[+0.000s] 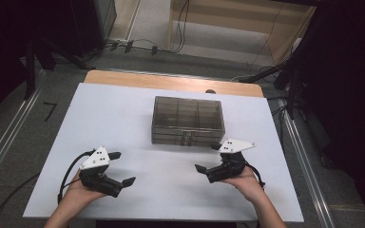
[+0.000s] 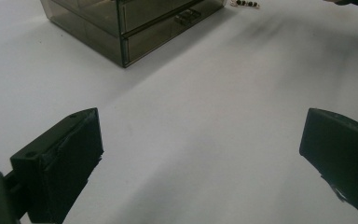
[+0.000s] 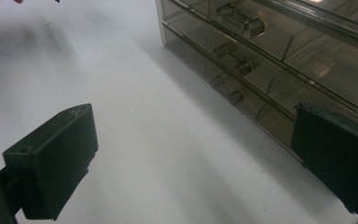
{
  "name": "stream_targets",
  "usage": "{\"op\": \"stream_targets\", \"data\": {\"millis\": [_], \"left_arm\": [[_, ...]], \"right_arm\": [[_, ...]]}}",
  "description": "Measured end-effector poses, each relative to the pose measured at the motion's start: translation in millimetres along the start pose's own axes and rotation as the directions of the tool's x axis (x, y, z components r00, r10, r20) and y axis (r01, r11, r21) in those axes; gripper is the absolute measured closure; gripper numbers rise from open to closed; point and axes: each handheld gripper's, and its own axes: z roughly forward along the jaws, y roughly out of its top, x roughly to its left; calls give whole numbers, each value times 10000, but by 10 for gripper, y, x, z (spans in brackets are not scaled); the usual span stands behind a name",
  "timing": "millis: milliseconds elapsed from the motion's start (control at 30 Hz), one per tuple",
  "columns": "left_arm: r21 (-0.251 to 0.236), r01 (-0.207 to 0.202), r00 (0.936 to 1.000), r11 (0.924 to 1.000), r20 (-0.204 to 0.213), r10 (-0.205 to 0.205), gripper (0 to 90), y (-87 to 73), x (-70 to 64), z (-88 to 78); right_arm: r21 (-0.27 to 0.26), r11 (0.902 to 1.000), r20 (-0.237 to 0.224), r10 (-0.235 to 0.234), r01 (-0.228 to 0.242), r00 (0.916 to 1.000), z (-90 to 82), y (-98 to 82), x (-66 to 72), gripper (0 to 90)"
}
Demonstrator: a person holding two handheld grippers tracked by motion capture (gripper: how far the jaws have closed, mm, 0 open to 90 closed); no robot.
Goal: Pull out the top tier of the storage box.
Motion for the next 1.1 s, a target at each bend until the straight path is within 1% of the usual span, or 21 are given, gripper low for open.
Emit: {"op": "stream_targets", "data": {"millis": [100,167,200,300,333,367,467,533,733,900,967,1100], "left_arm": [[-1,-1,10000,10000,5,1,0,0,1,0],[-9,11,10000,10000,0,-11,0,0,1,2],[-13,15,10000,10000,5,-15,0,0,1,2],[-15,13,10000,10000,11,-13,0,1,1,1],[-12,8,10000,10000,6,-8,0,1,1,1],[-5,1,10000,10000,5,-1,0,0,2,0],[-6,-4,10000,10000,12,4,0,0,2,1],[-7,-1,10000,10000,22,1,0,0,1,0],[5,-24,10000,10000,10,24,0,0,-2,0],[40,53,10000,10000,2,-53,0,0,2,6],[75,73,9999,9999,-82,-72,0,1,6,7],[173,111,9999,9998,0,-111,0,2,22,6]], "right_arm": [[30,10000,-11,91,-91,10000,14,11,0,0],[-14,10000,9,-2,2,10000,19,23,-3,0],[-25,10000,6,56,-56,10000,18,32,1,0],[-49,10000,-25,-13,13,10000,22,65,-4,0],[-41,10000,-32,32,-32,10000,24,76,-2,0],[-49,10000,-22,-78,78,10000,28,86,-6,0],[-53,9999,27,-153,153,9999,47,106,-5,0],[-28,10000,34,-72,72,10000,61,116,-1,0],[-62,9999,-46,-107,106,9999,88,137,-12,0],[-120,9999,-113,58,-59,9999,96,151,-25,0],[-186,9998,-113,12,-14,9999,103,161,-30,0],[-199,9998,-103,-3,1,9999,118,182,-27,0]]}}
